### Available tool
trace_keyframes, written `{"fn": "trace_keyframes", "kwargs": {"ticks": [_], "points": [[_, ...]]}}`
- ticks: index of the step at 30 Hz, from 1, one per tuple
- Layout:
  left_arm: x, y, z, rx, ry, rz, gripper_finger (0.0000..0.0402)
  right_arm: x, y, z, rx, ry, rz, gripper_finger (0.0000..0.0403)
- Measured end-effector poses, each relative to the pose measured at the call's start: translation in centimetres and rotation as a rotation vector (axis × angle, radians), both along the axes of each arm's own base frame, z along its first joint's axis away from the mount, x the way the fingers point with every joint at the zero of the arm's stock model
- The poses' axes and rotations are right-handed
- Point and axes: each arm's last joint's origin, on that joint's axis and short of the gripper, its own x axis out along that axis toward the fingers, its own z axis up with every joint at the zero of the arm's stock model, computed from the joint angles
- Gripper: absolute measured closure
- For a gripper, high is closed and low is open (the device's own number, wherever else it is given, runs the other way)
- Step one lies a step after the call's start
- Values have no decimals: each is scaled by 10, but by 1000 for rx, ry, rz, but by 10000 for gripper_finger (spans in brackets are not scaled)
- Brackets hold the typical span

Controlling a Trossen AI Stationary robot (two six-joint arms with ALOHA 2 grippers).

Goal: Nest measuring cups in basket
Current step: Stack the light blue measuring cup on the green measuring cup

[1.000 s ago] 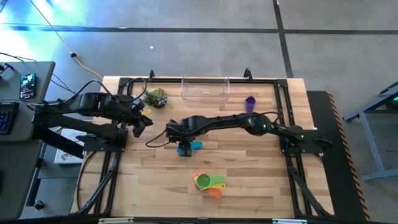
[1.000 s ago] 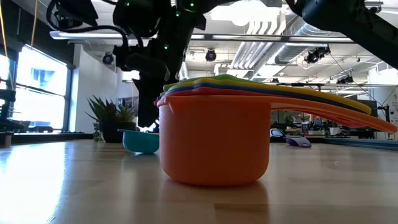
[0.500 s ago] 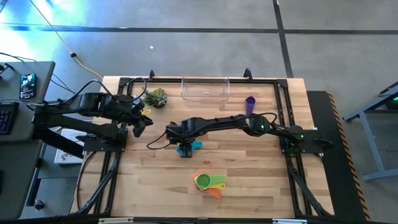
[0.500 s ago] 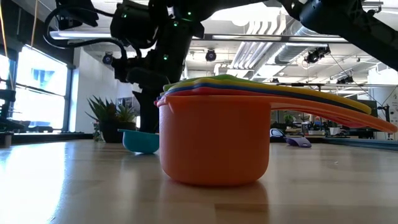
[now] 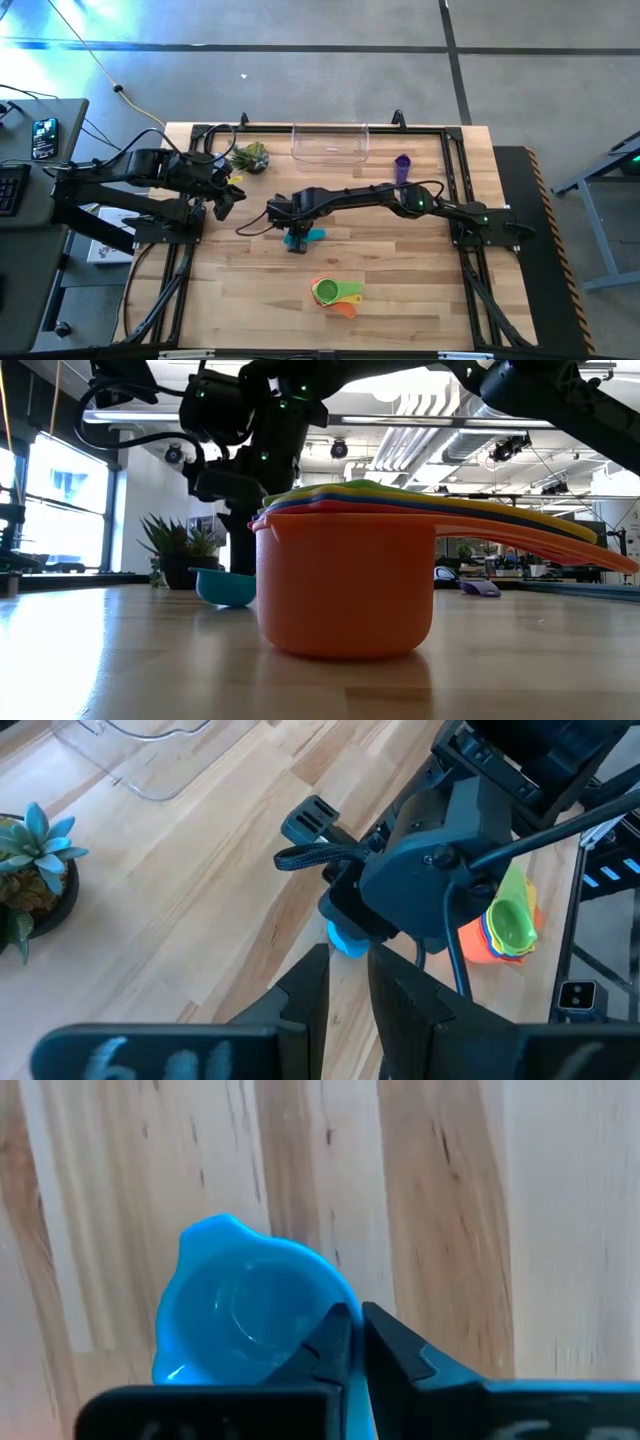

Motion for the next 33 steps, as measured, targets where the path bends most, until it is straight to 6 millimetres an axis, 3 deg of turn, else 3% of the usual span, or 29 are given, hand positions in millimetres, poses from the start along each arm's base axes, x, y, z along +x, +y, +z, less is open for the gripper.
{"fn": "trace_keyframes", "kwargs": {"ticks": [8, 17, 26, 33], "points": [[0, 0, 0, 11, 6, -10, 339, -5, -1, 4, 82, 41, -138, 399], [-2, 0, -2, 20, 37, -16, 339, -18, 7, 53, 141, -1, -272, 401], [-3, 0, -3, 20, 46, -16, 339, -48, 38, 107, 178, 9, -320, 402], [-3, 0, -3, 19, 52, -17, 339, -68, 78, 113, 178, 111, -348, 402]]}}
